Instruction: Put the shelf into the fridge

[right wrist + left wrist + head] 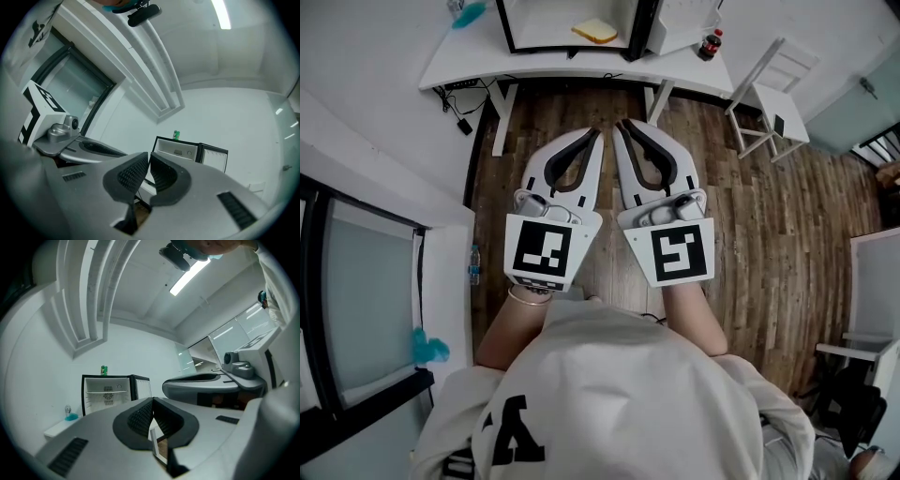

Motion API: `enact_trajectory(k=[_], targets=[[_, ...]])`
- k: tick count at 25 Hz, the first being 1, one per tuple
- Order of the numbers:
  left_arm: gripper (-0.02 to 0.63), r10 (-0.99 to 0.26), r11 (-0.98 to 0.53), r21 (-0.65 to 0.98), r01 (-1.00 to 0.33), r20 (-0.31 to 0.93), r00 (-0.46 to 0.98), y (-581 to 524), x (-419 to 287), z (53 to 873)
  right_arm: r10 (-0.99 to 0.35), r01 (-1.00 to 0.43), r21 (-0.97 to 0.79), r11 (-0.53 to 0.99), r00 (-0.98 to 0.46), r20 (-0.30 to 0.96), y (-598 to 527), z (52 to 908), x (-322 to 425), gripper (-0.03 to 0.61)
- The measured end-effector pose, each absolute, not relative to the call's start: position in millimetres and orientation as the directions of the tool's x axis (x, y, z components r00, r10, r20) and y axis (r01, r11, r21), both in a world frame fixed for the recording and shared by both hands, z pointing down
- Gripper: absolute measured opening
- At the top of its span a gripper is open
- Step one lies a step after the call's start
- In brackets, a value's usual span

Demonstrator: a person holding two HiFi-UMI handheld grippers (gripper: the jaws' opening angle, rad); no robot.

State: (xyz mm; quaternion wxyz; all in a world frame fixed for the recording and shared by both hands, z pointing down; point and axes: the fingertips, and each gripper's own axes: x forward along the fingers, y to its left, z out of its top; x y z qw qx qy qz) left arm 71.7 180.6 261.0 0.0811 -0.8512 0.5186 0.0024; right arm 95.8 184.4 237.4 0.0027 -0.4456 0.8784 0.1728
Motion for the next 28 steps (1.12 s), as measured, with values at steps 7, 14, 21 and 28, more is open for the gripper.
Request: enact_trajectory(k=[7,14,21,28], targets=[[0.006,-0.883,-0.448,-0.126,-0.885,-0.092,0.460,181,70,261,-0.781,-0.788,0.294,0.541,-0.601,-0.171,188,237,95,0.038],[0.006,-0.884,-0.445,-0.127,-0.886,-0.097,0.458,185,67,260,-0.785,-0.794,0.297,0.531,-0.593,-0.180,191,236,94,0.038],[0.006,-0.885,-0.442,-0.125,-0.888,-0.100,0.455,190,67,260,-0.785,-0.794,0.304,0.526,-0.591,-0.184,196,239,95,0.031],[0.006,-0.885,-0.442,-0.129,-0.888,-0.100,0.455,195,67,257,-0.783,-0.792,0.311,0.525,-0.593,-0.187,201,235,95,0.029]])
